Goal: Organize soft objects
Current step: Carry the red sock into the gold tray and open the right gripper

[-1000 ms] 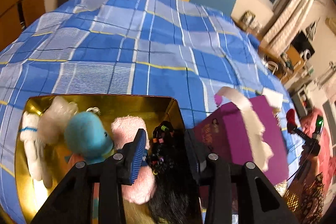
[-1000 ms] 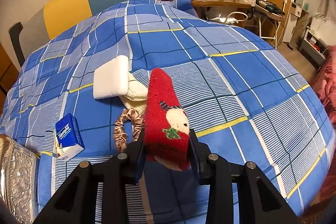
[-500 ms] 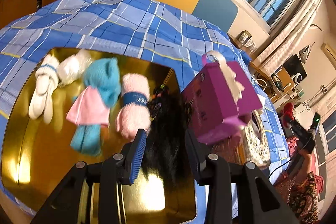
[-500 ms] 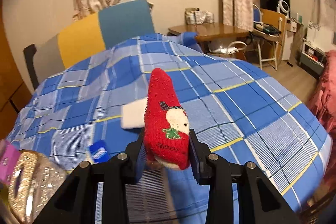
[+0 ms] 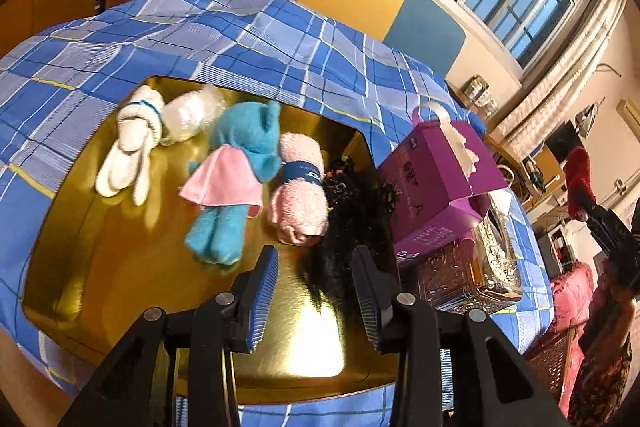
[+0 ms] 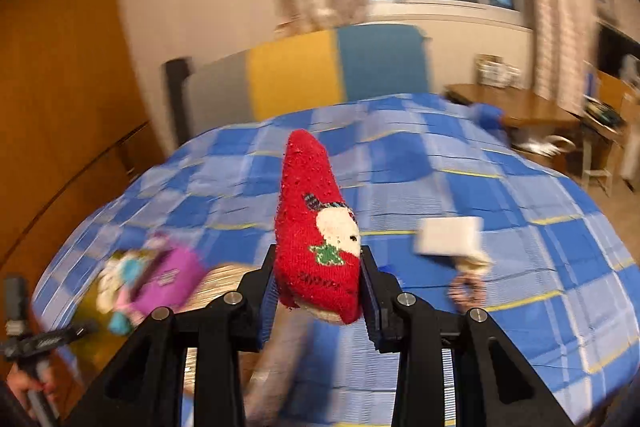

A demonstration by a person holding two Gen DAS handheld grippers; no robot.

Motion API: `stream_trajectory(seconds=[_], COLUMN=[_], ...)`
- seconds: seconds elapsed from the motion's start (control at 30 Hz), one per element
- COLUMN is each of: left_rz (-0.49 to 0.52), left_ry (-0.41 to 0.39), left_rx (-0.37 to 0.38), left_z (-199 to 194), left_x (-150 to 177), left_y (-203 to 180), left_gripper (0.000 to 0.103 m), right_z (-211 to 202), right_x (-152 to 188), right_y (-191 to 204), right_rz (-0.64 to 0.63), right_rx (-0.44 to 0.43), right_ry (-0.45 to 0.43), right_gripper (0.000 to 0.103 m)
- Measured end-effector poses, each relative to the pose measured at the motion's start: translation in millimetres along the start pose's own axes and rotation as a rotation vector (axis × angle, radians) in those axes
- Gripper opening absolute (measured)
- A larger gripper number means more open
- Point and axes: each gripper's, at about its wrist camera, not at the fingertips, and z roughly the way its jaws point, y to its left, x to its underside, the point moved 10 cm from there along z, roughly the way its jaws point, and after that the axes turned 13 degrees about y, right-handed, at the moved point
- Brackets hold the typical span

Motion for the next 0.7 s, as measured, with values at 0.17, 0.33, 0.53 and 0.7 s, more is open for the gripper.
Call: stream_trajectory(seconds=[0.17,0.33,0.53,0.7], left_rz=[-0.023,-0.086,-0.143,-0.215], left_ry=[-0.057,-0.097,-0.151,-0.186], left_rx=[-0.022,-0.024,-0.066,-0.081], left_z=[-24,-48,-74,-91], left_x=[2,9,17,22], left_y=[20,44,74,105], left_gripper=[0.038,0.038,0.039,0.039], right_z=[15,47,98,144], right_x=[16,49,91,120], right_y=[108,210,296,347], right_rz=[-0.145,-0.279,-0.353,-0.326], right_rx=[-0.144,-0.269,-0.346,-0.406], right_ry=[0.074,0.183,0.327,0.457], right_gripper=[0.037,0.037,0.037,0.036])
